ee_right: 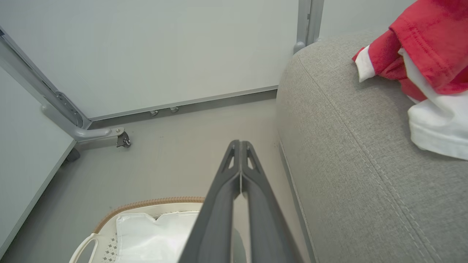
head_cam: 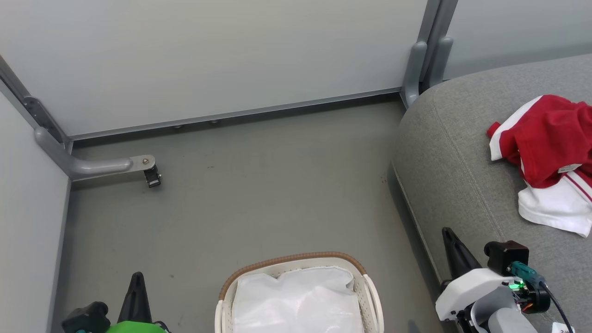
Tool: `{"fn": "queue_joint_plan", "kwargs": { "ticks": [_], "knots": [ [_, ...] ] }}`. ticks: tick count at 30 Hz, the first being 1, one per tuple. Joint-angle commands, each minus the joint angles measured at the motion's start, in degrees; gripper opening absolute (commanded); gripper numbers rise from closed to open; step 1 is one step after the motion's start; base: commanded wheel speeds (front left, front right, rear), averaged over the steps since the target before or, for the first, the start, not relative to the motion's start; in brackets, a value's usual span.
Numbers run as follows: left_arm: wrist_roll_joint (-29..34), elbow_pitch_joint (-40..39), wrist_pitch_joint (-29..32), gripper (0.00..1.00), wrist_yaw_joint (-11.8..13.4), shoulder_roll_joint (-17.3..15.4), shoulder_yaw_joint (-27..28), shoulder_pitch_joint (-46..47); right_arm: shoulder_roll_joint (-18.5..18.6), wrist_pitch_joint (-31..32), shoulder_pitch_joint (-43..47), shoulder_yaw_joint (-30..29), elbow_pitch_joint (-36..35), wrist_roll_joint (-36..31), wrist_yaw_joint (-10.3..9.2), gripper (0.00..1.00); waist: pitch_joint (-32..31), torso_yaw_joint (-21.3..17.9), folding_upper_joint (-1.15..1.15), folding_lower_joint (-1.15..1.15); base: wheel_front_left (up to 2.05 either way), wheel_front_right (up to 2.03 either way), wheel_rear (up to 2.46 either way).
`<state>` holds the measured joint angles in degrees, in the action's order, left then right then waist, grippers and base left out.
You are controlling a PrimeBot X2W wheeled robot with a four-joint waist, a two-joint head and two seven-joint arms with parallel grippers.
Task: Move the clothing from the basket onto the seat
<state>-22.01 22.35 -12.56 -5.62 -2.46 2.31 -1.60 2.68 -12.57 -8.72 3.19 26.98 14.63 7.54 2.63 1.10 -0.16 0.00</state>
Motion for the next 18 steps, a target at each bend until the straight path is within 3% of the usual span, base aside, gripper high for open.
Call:
{"fn": "queue_joint_plan", "kwargs": {
  "ticks": [1, 18],
  "knots": [
    [-2.7, -1.2, 0.5, 0.00, -0.3, -0.2, 0.4, 1.4, 0.3, 0.6, -0.6, -0.5, -1.5, 3.0, -0.02, 0.00, 0.0, 0.0, 0.01, 0.00, 0.00, 0.00, 0.00],
    [-18.1, -3.1, 4.5, 0.00, -0.6, -0.3, 1.1, 2.9, 0.3, 4.6, 0.3, -2.4, -4.3, 20.0, -0.03, 0.00, -0.4, -0.2, 0.03, 0.00, 0.00, 0.00, 0.00]
  ]
}}
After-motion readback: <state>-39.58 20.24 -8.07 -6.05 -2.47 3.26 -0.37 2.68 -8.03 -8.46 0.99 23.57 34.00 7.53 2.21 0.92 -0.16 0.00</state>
